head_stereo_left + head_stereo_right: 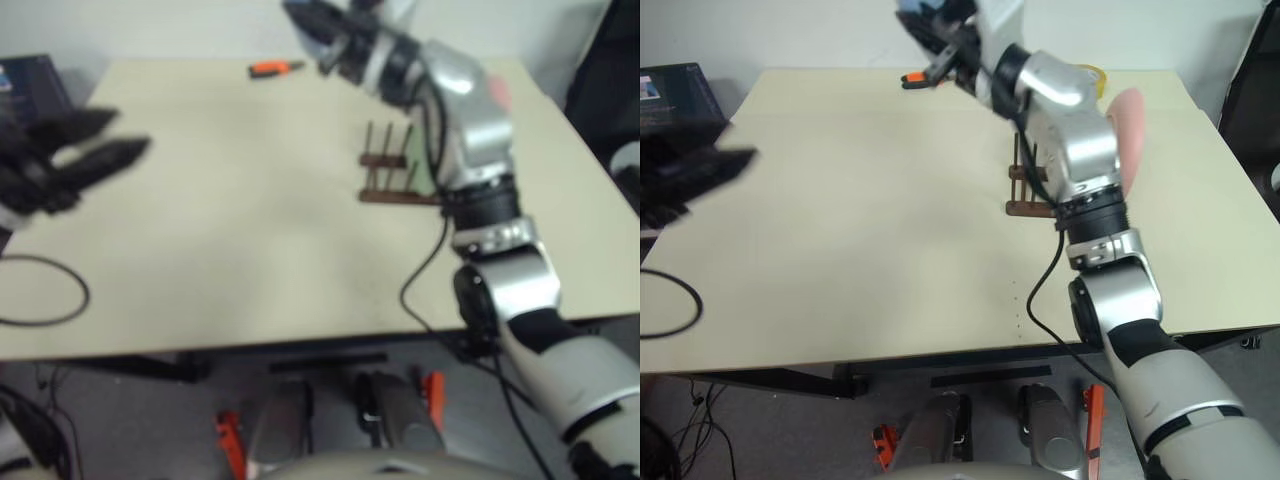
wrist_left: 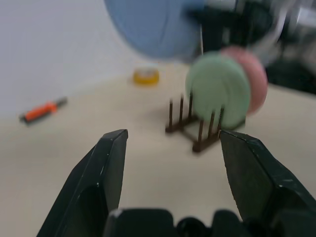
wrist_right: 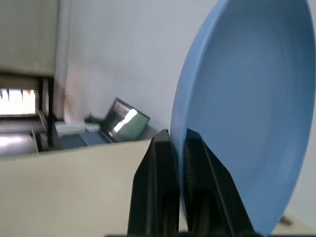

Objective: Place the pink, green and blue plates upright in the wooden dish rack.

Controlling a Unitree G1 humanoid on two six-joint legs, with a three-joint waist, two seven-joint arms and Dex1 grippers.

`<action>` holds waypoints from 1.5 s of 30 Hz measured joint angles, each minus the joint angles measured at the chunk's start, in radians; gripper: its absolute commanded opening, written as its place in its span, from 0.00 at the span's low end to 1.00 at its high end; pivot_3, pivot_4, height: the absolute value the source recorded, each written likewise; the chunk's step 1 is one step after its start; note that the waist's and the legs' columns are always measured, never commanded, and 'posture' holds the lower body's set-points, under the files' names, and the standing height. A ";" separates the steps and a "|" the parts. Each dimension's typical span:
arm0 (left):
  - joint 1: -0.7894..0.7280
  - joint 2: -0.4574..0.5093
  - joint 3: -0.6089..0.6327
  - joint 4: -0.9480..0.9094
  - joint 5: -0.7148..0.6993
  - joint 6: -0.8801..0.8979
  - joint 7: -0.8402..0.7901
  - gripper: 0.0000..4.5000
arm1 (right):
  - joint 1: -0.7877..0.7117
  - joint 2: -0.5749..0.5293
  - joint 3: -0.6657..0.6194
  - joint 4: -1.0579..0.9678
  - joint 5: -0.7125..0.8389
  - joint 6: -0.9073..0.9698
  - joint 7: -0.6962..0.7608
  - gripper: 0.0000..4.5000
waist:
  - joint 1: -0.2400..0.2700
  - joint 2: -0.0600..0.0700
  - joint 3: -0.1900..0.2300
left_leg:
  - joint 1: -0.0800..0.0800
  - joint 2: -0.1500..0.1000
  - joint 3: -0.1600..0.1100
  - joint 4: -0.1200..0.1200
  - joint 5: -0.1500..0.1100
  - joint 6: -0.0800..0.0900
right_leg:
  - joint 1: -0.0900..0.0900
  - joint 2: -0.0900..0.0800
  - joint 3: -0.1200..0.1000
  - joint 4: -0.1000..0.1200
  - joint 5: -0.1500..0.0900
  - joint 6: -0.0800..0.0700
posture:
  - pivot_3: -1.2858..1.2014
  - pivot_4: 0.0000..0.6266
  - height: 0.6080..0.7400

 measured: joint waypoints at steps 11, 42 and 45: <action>0.013 -0.073 -0.326 -0.115 0.098 -0.095 0.079 0.71 | 0.085 -0.111 -0.131 -0.169 0.182 0.452 -0.144 0.00 | -0.006 0.000 0.000 | 0.003 0.001 0.007 -0.014 0.000 0.001 | -0.004 0.000 0.003 -0.001 0.000 0.001 | 0.52 0.24 1.00; 0.013 -0.073 -0.349 -0.125 0.102 -0.095 0.112 0.71 | 0.259 -0.111 -0.154 -0.341 0.321 0.702 -0.325 0.00 | -0.008 0.001 0.000 | 0.004 0.002 0.007 -0.014 0.000 0.001 | -0.003 0.003 0.003 -0.001 -0.001 0.003 | 0.52 0.24 1.00; 0.013 -0.073 -0.349 -0.125 0.104 -0.095 0.112 0.72 | 0.259 -0.110 -0.163 -0.340 0.321 0.694 -0.348 0.18 | -0.008 0.001 0.000 | 0.004 0.003 0.007 -0.015 0.000 0.001 | -0.003 0.003 0.003 -0.002 -0.001 0.003 | 0.52 0.24 1.00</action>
